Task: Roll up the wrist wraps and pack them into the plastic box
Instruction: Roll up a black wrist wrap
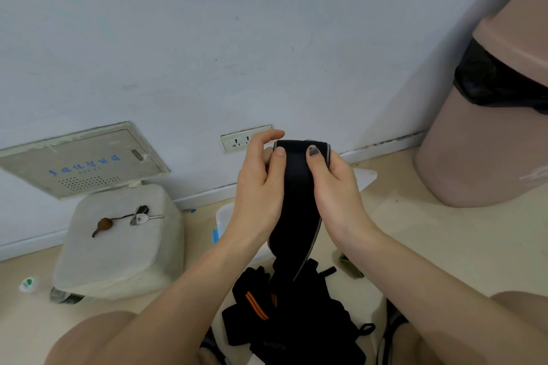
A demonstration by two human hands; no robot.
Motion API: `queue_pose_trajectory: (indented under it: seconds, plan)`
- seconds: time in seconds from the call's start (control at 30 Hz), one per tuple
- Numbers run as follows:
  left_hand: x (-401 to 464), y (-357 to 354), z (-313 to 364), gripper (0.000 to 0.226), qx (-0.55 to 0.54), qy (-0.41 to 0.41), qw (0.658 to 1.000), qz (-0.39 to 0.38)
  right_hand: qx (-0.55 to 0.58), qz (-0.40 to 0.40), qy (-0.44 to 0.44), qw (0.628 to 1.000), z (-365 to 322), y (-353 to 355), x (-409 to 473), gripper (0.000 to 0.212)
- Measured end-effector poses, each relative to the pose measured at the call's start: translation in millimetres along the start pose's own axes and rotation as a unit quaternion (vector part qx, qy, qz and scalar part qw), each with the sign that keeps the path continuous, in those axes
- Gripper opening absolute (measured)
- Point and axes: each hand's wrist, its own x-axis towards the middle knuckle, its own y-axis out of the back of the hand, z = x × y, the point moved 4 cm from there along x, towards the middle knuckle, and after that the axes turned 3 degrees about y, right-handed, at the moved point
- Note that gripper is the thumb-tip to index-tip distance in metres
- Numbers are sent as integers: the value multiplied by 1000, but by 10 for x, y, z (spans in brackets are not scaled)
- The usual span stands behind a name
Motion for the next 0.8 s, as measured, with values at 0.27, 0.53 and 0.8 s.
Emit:
queue_pose_trajectory:
  seconds: [0.27, 0.53, 0.8]
  plan:
    - [-82, -106, -155, 24, -35, 119, 985, -118, 67, 46, -44, 996, -24, 127, 86, 35]
    - [-39, -79, -173, 3, -19, 118, 978, -174, 100, -22, -90, 991, -135, 345, 214, 56]
    - [68, 4, -265, 14, -123, 242, 957, -106, -70, -131, -71, 986, 59, 224, -59, 23]
